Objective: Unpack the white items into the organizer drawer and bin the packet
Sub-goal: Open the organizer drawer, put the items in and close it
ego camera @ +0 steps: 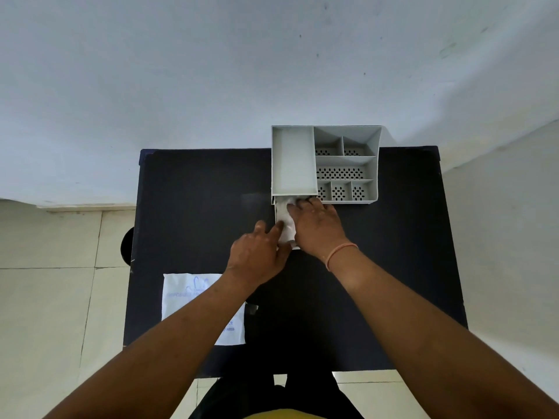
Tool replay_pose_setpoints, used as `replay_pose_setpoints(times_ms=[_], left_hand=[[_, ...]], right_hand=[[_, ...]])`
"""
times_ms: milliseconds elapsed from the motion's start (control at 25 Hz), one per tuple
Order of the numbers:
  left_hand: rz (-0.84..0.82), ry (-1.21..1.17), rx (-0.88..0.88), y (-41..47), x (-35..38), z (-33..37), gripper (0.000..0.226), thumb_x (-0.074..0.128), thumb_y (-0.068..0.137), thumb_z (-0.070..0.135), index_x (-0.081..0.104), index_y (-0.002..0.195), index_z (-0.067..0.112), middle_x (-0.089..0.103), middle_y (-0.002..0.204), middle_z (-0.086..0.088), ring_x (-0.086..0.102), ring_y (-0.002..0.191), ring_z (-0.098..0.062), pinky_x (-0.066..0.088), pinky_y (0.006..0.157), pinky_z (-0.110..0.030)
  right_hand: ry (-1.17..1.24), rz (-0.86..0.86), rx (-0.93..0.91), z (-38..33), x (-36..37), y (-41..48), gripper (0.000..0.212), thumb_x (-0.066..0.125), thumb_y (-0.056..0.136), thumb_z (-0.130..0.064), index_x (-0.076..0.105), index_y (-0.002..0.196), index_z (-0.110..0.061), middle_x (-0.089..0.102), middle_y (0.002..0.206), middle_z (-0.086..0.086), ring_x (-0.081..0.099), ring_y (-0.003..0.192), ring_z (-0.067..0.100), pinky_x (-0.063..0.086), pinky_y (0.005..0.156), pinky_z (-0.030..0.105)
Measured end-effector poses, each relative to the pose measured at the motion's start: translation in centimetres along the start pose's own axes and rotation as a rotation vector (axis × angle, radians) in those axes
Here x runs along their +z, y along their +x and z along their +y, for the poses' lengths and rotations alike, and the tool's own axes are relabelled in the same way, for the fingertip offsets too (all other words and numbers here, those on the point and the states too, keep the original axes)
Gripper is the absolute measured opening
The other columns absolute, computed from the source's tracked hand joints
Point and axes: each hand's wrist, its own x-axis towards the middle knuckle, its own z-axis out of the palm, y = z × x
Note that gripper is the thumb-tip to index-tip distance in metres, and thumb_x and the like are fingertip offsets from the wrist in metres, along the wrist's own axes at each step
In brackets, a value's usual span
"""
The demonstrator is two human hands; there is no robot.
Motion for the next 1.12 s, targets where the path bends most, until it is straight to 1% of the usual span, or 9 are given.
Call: replay_pose_setpoints(times_ms=[80, 160, 280, 440, 560, 680, 760, 880, 1120], left_hand=[[-0.015, 0.027, 0.031, -0.1, 0.1, 0.0, 0.09, 0.043, 0.091, 0.084, 0.044, 0.161, 0.028, 0.066, 0.126, -0.014, 0.077, 0.09, -0.037, 0.063, 0.072, -0.043], [-0.046, 0.074, 0.067, 0.0, 0.0, -0.1, 0.084, 0.053, 0.092, 0.077, 0.044, 0.16, 0.03, 0.064, 0.129, -0.012, 0.077, 0.091, -0.033, 0.063, 0.074, -0.042], [-0.059, 0.102, 0.095, 0.3, -0.4, 0.0, 0.051, 0.061, 0.1, 0.05, 0.062, 0.143, 0.024, 0.067, 0.119, -0.01, 0.077, 0.084, -0.033, 0.058, 0.068, -0.039], [-0.052, 0.145, 0.114, 0.2, -0.6, 0.0, 0.045, 0.06, 0.099, 0.04, 0.067, 0.139, 0.019, 0.072, 0.108, -0.009, 0.077, 0.081, -0.032, 0.052, 0.062, -0.035], [-0.016, 0.07, 0.115, -0.3, -0.3, 0.0, 0.055, 0.062, 0.1, 0.042, 0.058, 0.151, 0.021, 0.073, 0.111, -0.01, 0.077, 0.08, -0.032, 0.059, 0.065, -0.039], [0.064, 0.008, 0.086, -1.0, -0.3, -0.2, 0.067, 0.079, 0.09, 0.04, 0.057, 0.149, 0.016, 0.077, 0.11, -0.012, 0.079, 0.073, -0.035, 0.061, 0.06, -0.041], [0.048, -0.007, 0.066, -1.1, -0.3, -0.3, 0.064, 0.08, 0.088, 0.04, 0.057, 0.143, 0.018, 0.075, 0.113, -0.011, 0.078, 0.075, -0.034, 0.061, 0.061, -0.041], [0.019, -0.047, 0.034, -0.8, -0.5, -0.2, 0.052, 0.078, 0.092, 0.039, 0.063, 0.137, 0.018, 0.072, 0.117, -0.011, 0.077, 0.081, -0.033, 0.062, 0.066, -0.042], [-0.003, -0.088, 0.028, -0.3, -0.8, 0.3, 0.035, 0.068, 0.098, 0.036, 0.075, 0.131, 0.024, 0.072, 0.115, -0.009, 0.077, 0.087, -0.035, 0.064, 0.073, -0.044]], right_hand=[[0.206, 0.152, 0.074, -0.3, -0.2, -0.3, 0.055, 0.065, 0.09, -0.02, 0.056, 0.145, -0.017, 0.065, 0.141, 0.01, 0.055, 0.134, 0.031, 0.047, 0.105, 0.048], [0.262, 0.297, 0.079, -0.7, -0.4, -1.0, 0.051, 0.065, 0.089, -0.014, 0.063, 0.139, -0.016, 0.07, 0.134, 0.01, 0.06, 0.129, 0.031, 0.05, 0.103, 0.048], [0.038, 0.104, -0.09, -1.1, 0.2, -1.2, 0.051, 0.061, 0.095, -0.021, 0.056, 0.146, -0.019, 0.052, 0.158, 0.01, 0.042, 0.149, 0.032, 0.037, 0.118, 0.055], [-0.036, -0.092, -0.16, -0.7, 0.9, -0.8, 0.056, 0.056, 0.102, -0.023, 0.043, 0.157, -0.024, 0.018, 0.177, 0.007, 0.014, 0.163, 0.032, 0.015, 0.127, 0.065], [0.089, 0.031, -0.132, -0.3, 0.5, -1.9, 0.058, 0.066, 0.091, -0.018, 0.054, 0.148, -0.023, 0.035, 0.17, 0.011, 0.029, 0.158, 0.033, 0.022, 0.126, 0.061], [0.157, 0.334, -0.025, -0.5, 1.2, -4.1, 0.044, 0.069, 0.079, -0.012, 0.072, 0.123, -0.017, 0.068, 0.136, 0.007, 0.055, 0.134, 0.03, 0.044, 0.111, 0.051], [0.237, 0.421, 0.108, -0.5, 2.2, -5.3, 0.044, 0.067, 0.078, -0.01, 0.07, 0.122, -0.015, 0.067, 0.128, 0.006, 0.056, 0.125, 0.029, 0.05, 0.101, 0.049], [0.562, 0.393, 0.398, -0.1, 3.0, -5.1, 0.057, 0.065, 0.084, -0.01, 0.056, 0.14, -0.014, 0.054, 0.139, 0.01, 0.052, 0.128, 0.03, 0.05, 0.103, 0.045], [0.465, 0.348, 0.308, 0.5, 4.5, -4.3, 0.057, 0.066, 0.084, -0.01, 0.061, 0.139, -0.019, 0.047, 0.157, 0.011, 0.047, 0.142, 0.033, 0.048, 0.109, 0.052]])
